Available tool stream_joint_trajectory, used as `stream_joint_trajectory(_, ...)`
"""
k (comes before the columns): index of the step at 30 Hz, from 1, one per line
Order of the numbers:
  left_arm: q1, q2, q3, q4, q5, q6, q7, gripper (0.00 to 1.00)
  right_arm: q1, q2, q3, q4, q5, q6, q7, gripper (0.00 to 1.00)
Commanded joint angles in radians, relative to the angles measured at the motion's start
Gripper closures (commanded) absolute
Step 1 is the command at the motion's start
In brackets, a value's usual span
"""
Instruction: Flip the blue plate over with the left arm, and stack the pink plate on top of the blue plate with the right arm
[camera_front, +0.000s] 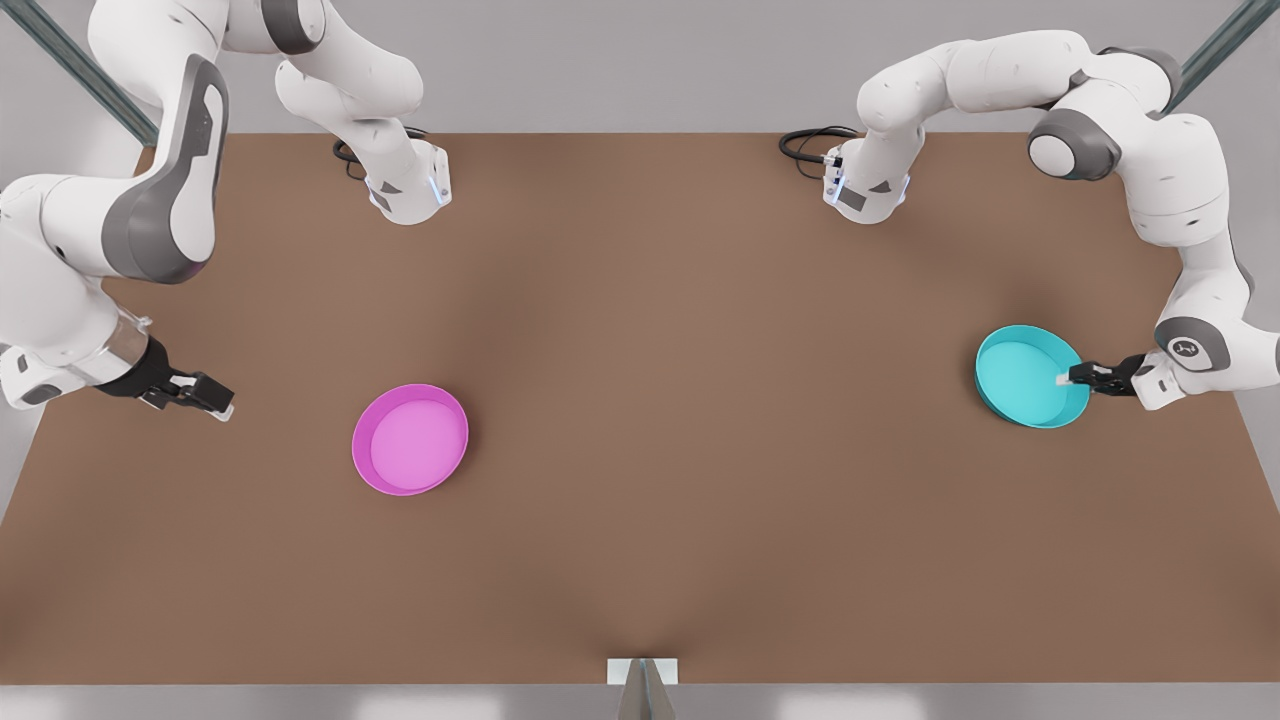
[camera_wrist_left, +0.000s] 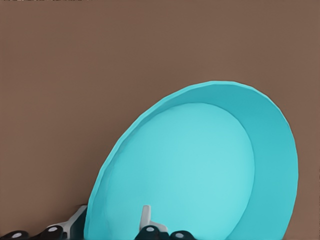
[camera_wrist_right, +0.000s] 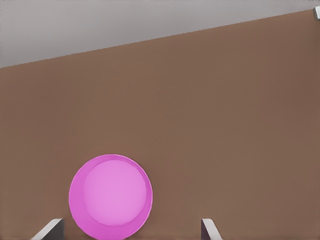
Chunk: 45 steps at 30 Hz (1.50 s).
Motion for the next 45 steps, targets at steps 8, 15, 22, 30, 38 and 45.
stream_joint_trajectory(8,0.000,0.005,0.000,0.000,-0.005,0.001,-0.017,0.68,0.000,0.001,0.000,0.000,0.000,0.002,0.001,0.00)
stream_joint_trajectory(15,0.000,0.006,0.000,0.000,-0.005,0.001,-0.032,0.76,0.001,0.001,0.000,0.000,0.000,0.002,0.001,0.00)
stream_joint_trajectory(22,0.000,0.005,0.000,0.000,-0.005,0.001,-0.044,0.79,0.001,0.001,0.000,-0.002,0.000,0.002,0.001,0.00)
stream_joint_trajectory(30,-0.002,-0.006,-0.002,0.002,-0.005,-0.015,-0.101,0.79,0.001,0.001,0.000,0.000,0.000,0.002,0.001,0.00)
stream_joint_trajectory(38,-0.031,-0.040,-0.043,0.077,0.006,-0.085,-0.235,0.79,0.001,0.002,0.001,0.000,0.000,0.003,-0.001,0.00)
stream_joint_trajectory(45,-0.090,-0.043,-0.043,0.126,0.008,-0.133,-0.295,0.79,0.001,0.002,0.000,0.000,0.000,0.003,0.001,0.00)
